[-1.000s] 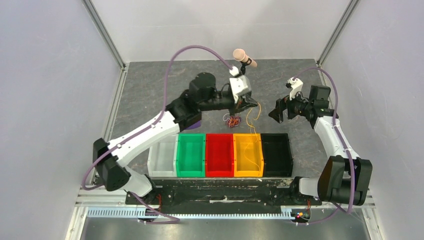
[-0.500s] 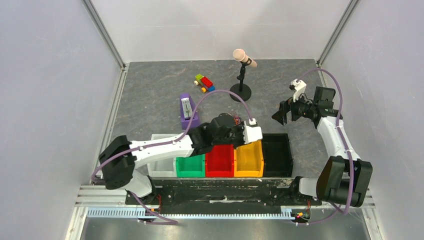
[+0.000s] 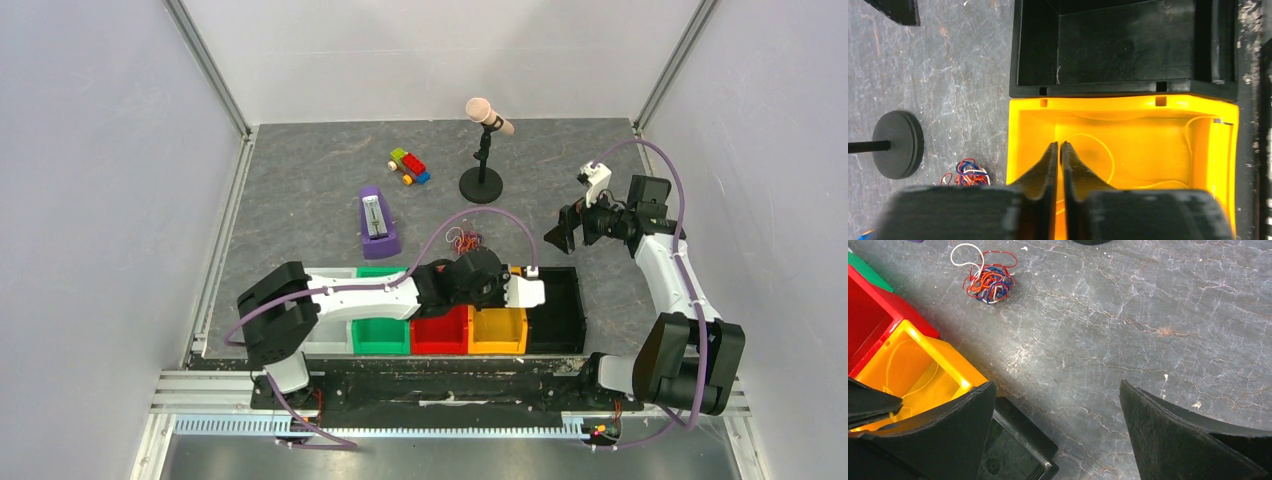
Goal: Untangle the cables
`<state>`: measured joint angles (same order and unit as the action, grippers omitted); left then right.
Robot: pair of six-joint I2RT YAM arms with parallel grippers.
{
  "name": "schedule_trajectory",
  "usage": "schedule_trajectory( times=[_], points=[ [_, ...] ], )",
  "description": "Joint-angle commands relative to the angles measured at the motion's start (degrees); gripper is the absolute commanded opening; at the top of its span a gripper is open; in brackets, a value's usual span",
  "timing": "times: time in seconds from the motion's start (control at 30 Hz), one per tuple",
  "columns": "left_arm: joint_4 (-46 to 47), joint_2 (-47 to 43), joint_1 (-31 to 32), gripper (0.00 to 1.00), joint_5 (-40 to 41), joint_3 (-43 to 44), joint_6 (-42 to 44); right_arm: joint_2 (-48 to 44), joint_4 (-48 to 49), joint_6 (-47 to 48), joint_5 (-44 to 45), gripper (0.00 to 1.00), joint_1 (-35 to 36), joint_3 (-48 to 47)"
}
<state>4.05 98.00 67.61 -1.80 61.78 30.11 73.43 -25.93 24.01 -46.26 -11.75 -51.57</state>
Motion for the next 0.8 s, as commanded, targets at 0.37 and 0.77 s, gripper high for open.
schedule_trajectory(
  times=[0.37, 0.77],
  points=[
    [-29.4, -6.5, -1.2, 0.58, -7.2, 16.4, -1.4, 0.3, -1.1, 2.2, -4.5, 0.95, -0.3, -1.8],
    [-21.4, -2.5, -6.8, 0.42, -21.4, 15.9, -13.1, -0.4, -2.5, 2.4, -4.9, 0.91, -0.3, -1.4]
  ],
)
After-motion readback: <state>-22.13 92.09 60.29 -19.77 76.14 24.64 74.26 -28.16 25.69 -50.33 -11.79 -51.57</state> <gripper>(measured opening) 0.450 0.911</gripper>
